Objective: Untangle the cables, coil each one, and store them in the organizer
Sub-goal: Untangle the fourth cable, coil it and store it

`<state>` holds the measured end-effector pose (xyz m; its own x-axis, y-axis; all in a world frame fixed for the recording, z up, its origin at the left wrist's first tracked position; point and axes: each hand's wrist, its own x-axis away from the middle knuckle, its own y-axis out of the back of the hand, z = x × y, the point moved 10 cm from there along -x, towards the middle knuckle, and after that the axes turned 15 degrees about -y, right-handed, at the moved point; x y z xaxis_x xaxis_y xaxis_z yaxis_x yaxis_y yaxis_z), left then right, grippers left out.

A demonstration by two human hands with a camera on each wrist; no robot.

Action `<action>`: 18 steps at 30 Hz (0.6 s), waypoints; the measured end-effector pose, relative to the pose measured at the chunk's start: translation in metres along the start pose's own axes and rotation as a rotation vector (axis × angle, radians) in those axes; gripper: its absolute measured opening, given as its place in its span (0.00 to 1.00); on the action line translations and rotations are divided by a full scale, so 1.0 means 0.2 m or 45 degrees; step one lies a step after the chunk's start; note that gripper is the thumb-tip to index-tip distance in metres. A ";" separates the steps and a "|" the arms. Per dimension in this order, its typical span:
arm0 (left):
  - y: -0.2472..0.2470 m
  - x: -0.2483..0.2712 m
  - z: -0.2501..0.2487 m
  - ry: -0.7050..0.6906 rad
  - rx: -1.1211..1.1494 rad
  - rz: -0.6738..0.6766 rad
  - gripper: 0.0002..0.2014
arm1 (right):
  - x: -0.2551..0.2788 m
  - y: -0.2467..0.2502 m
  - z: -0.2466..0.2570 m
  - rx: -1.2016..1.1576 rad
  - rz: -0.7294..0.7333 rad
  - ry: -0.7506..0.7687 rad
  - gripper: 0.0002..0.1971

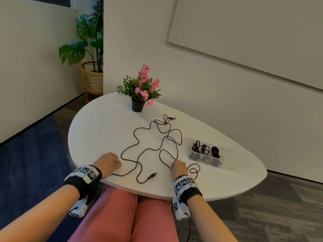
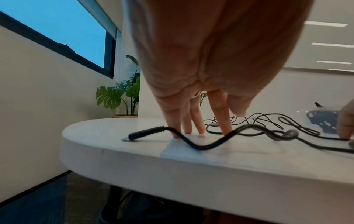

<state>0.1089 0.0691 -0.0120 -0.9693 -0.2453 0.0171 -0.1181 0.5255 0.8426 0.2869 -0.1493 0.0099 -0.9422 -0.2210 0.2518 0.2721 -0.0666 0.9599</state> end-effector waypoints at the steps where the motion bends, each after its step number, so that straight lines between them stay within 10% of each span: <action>1: 0.00 0.00 -0.01 -0.005 0.034 0.007 0.14 | 0.00 -0.01 0.01 0.001 0.053 -0.024 0.13; 7: -0.04 0.04 -0.07 -0.146 -0.018 0.212 0.02 | 0.01 0.18 0.06 -0.579 0.126 0.001 0.12; 13: 0.31 -0.03 0.07 0.172 -0.069 -0.240 0.08 | 0.15 0.73 -0.02 -1.581 -0.128 0.246 0.12; 18: 0.48 -0.10 0.20 0.342 0.162 -0.468 0.09 | 0.28 1.00 -0.03 -1.661 -0.284 0.524 0.14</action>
<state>0.1087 0.1568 0.0471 -0.7700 -0.6273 -0.1169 -0.4848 0.4560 0.7463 0.2907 -0.1811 0.2153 -0.9269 -0.3380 -0.1632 0.3235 -0.9399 0.1096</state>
